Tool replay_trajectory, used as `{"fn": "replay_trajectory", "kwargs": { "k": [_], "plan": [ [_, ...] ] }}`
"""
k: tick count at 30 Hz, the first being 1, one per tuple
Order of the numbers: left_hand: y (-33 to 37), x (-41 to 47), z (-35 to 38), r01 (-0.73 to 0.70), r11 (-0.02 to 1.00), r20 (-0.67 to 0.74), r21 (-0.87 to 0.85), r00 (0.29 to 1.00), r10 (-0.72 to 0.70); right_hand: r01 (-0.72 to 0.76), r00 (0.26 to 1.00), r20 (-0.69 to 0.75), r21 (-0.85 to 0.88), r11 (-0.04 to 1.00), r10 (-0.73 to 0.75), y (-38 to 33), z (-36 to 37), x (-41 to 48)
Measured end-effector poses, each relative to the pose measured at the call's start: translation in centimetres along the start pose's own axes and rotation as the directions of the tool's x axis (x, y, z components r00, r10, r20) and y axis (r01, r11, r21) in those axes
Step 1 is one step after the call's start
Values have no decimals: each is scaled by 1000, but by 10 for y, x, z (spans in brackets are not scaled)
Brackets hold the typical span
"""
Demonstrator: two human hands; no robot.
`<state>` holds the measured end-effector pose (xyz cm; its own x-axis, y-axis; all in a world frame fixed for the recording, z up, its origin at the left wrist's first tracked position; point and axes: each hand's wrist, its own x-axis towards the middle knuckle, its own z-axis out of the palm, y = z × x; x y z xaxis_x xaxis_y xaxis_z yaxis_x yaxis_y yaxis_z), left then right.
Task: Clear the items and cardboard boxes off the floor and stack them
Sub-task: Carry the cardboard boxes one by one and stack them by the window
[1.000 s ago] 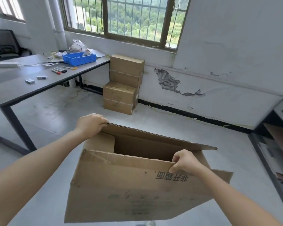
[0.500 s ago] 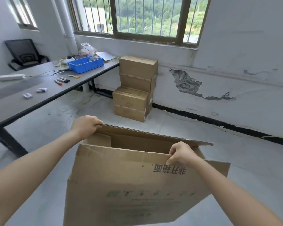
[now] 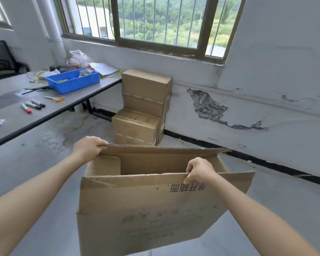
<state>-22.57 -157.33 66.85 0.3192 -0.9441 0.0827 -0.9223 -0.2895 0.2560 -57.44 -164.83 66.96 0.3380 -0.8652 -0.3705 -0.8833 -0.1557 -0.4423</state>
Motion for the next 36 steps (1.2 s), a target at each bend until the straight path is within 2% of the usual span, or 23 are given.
{"fn": "replay_trajectory", "kwargs": {
  "k": [3, 8, 18, 25, 27, 31, 36],
  "plan": [
    [11, 73, 11, -11, 1000, 26, -25, 1000, 12, -62, 998, -16, 15, 998, 62, -2, -26, 49],
    [48, 160, 29, -109, 994, 69, -33, 991, 111, -164, 987, 6, 59, 985, 163, 13, -46, 111],
    [139, 339, 102, -291, 945, 209, 152, 944, 257, -284, 959, 44, 122, 951, 281, 94, -89, 252],
    [213, 477, 155, -361, 897, 320, 255, 907, 274, -298, 954, 68, 145, 943, 291, 165, -156, 362],
    [237, 504, 165, -415, 851, 343, 322, 889, 304, -316, 948, 88, 158, 935, 306, 180, -171, 385],
    [275, 549, 182, -543, 693, 422, 474, 831, 362, -334, 939, 132, 114, 936, 319, 192, -189, 432],
    [299, 626, 218, -636, 623, 480, 455, 765, 430, -386, 916, 145, 60, 920, 375, 205, -206, 495]
  ]
}}
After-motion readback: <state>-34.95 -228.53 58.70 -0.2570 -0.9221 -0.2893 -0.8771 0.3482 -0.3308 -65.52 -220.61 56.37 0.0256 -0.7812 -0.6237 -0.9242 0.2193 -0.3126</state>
